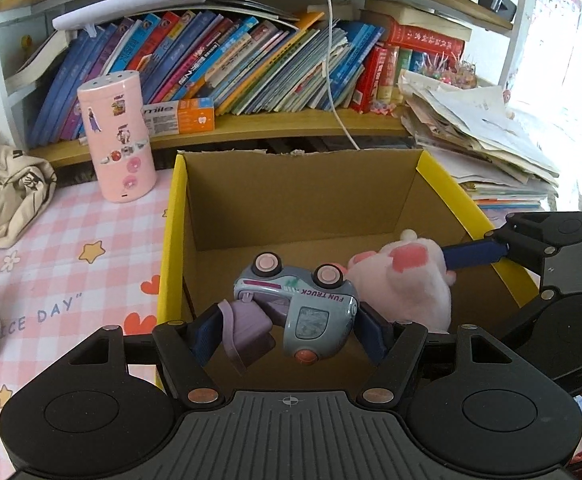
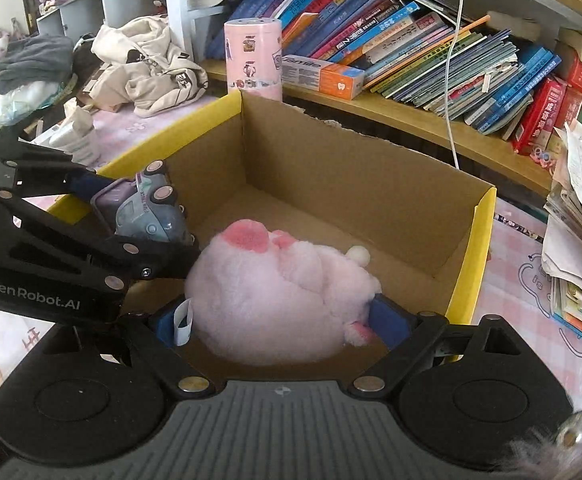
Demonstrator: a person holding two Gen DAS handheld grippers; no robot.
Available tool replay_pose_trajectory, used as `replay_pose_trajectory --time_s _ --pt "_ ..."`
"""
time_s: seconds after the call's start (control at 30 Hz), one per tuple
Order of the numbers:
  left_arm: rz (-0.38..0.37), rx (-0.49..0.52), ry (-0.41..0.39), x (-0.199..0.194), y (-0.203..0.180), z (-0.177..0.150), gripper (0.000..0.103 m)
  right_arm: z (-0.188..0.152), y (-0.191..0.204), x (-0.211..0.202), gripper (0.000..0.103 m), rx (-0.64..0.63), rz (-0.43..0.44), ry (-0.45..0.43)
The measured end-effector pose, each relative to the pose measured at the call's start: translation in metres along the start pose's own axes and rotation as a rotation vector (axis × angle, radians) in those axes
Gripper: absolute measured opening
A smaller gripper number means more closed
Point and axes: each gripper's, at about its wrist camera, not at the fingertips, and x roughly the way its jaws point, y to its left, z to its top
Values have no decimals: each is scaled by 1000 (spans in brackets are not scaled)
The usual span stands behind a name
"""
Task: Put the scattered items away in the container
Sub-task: 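Lower both held toys into the yellow box and open both tools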
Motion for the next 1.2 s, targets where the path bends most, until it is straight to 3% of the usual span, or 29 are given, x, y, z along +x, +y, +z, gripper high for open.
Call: replay_pose_trajectory --time_s 0.27,0.53,0.7,1.0,1.2 --pt "18 -8 18 -4 -6 -4 70 -3 -3 -4 93 -46 46 10" --pt "35 -18 14 -7 -7 -4 74 -3 -3 -4 94 -39 34 9" --pt "65 -38 -41 -16 -5 -3 93 -2 -5 -6 97 -5 36 3" --pt "89 -40 -142 -39 -6 -5 100 0 0 -22 97 20 19 -56" --pt "108 -46 -227 -58 -6 -11 100 -4 6 -41 97 45 -57 -133"
